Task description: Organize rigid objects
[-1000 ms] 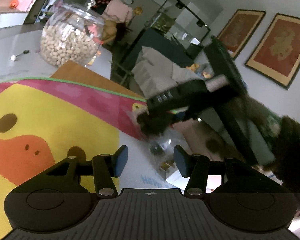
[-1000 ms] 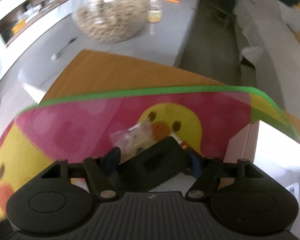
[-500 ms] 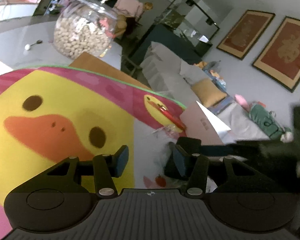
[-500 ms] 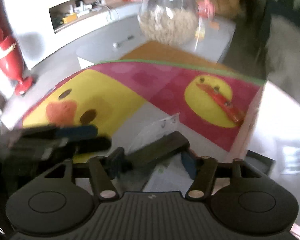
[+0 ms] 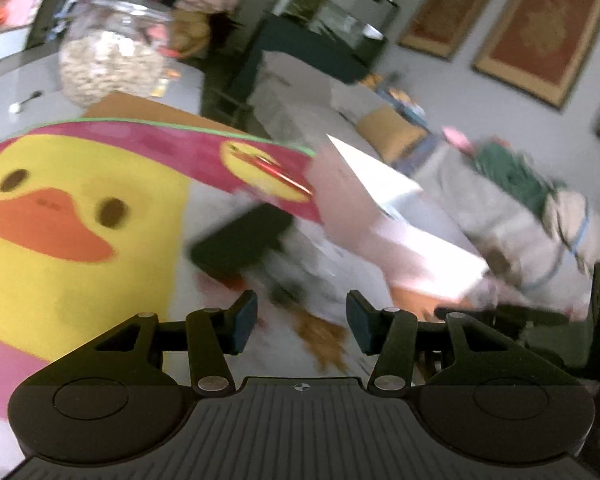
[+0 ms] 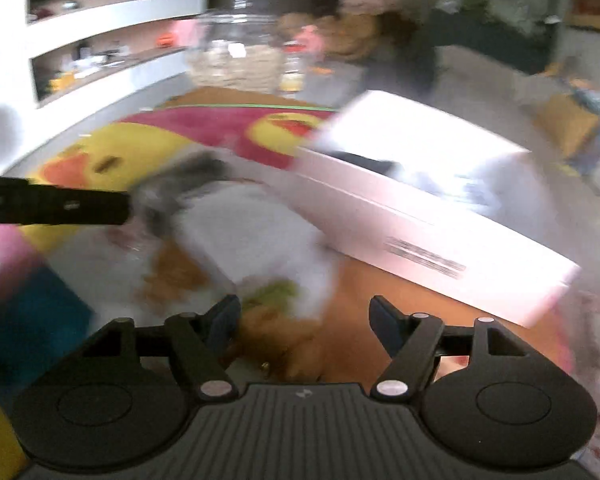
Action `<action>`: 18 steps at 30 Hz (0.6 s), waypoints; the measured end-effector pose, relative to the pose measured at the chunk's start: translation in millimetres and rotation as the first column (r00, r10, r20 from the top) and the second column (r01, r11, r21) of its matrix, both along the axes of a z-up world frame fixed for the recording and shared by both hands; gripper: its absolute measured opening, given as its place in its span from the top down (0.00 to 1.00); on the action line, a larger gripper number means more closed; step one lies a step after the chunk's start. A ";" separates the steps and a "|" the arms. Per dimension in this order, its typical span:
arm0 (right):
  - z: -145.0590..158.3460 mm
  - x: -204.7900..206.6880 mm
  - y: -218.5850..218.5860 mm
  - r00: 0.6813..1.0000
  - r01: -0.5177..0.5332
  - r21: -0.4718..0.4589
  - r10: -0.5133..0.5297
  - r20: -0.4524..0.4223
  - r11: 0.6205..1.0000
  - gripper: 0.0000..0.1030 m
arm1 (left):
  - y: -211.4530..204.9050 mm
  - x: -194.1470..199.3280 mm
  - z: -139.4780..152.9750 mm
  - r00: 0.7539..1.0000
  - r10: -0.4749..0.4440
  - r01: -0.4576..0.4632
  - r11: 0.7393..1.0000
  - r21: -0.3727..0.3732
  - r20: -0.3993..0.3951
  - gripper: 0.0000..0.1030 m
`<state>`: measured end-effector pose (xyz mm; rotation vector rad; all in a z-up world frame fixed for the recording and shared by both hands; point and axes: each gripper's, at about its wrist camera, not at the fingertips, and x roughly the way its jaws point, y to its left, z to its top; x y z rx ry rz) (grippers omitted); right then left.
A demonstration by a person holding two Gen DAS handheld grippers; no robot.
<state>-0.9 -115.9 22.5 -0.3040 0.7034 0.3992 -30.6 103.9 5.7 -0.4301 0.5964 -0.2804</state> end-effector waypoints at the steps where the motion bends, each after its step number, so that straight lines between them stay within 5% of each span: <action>1: -0.9 -4.6 -6.7 0.999 0.023 -0.010 -0.022 0.024 1.000 0.31 | -9.2 -1.1 0.5 1.000 -0.024 0.024 1.000 0.017 -0.005 0.48; 4: 8.1 -24.3 -31.4 0.999 0.011 0.107 -0.014 0.029 0.994 0.30 | -35.3 -5.3 2.9 0.997 -0.081 0.082 0.993 0.082 -0.017 0.48; 7: 16.9 -42.0 -50.5 1.000 -0.016 0.278 0.018 -0.004 0.961 0.25 | -47.3 -8.9 5.2 0.999 -0.033 0.035 0.988 0.148 -0.015 0.47; 12: 3.6 -62.8 -51.2 0.996 -0.023 0.267 0.000 0.088 0.964 0.25 | -53.6 -21.3 14.4 1.000 -0.001 0.002 0.973 0.232 -0.006 0.48; 18: -6.0 -50.0 -82.8 0.991 0.116 0.412 -0.135 0.018 0.904 0.23 | -47.0 -29.4 19.1 1.000 0.025 -0.025 0.967 0.253 0.003 0.48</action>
